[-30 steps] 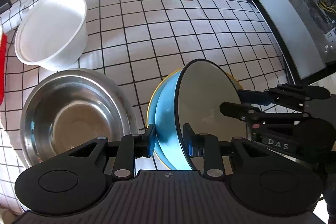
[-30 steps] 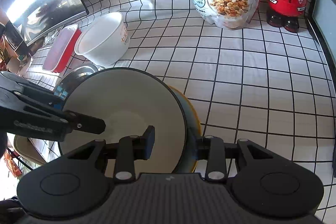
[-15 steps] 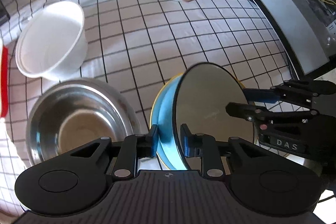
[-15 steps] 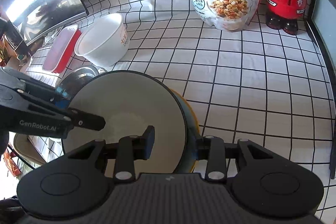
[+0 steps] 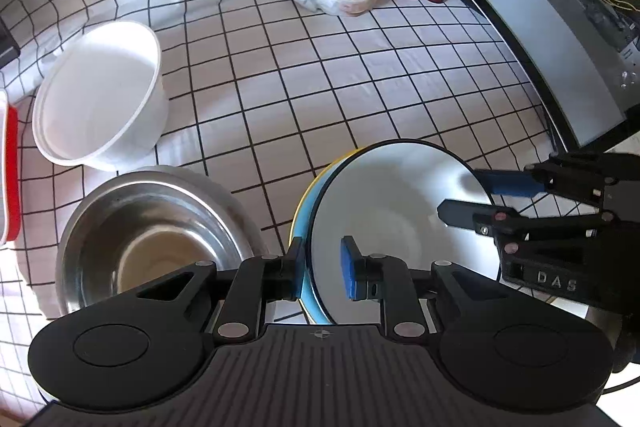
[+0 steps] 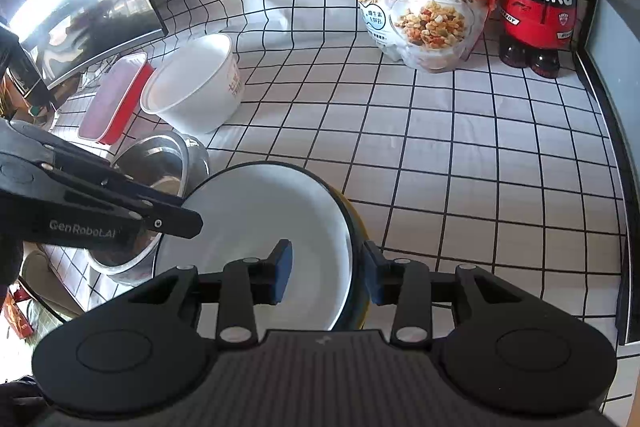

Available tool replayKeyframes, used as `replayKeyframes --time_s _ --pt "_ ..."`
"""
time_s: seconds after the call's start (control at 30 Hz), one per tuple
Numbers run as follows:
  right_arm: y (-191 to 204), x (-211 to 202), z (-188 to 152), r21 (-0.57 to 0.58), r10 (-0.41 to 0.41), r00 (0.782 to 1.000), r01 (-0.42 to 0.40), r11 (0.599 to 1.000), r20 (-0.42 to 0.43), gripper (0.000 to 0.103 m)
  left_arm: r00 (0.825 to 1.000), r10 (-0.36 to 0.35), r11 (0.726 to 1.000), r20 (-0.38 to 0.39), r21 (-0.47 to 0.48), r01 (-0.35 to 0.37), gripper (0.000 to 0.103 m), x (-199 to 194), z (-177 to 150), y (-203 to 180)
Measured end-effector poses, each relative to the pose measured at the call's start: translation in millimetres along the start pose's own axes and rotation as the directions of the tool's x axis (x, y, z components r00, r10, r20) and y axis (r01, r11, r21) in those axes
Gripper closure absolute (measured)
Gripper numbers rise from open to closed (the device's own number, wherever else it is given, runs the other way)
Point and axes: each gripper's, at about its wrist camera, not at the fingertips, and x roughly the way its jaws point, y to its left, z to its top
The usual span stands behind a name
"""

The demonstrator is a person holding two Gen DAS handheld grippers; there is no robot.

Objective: Organize plates and bowls
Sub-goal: 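Open the right gripper to release the blue bowl rim and withdraw, then move the right gripper to the white orange-labelled bowl and grasp its rim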

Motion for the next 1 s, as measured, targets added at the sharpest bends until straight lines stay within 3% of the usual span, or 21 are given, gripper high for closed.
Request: replayKeyframes --time_s 0.17,0.4,0.77,0.9,1.0 --pt "0 -4 8 -0.005 -0.019 1.000 0.019 1.000 0.025 0.064 0.999 -0.007 1.000 0.039 -0.026 0.008 0.085 -13 -2 9" --pt "5 -4 31 -0.013 -0.028 0.998 0.029 0.999 0.064 0.063 0.986 0.008 0.992 0.165 -0.125 0.012 0.089 -43 5 37" --pt "43 25 83 -0.020 0.005 0.998 -0.004 1.000 0.068 0.051 0.976 0.036 0.990 0.214 -0.144 -0.005 0.092 -50 10 70" --pt "65 43 100 -0.044 -0.010 0.998 0.012 0.999 0.056 0.043 0.972 0.050 0.977 0.231 -0.212 0.000 0.093 -48 14 115" --pt "79 58 116 -0.058 0.007 1.000 -0.005 0.998 0.020 0.042 0.966 0.056 0.938 0.251 -0.344 0.035 0.093 -49 18 174"
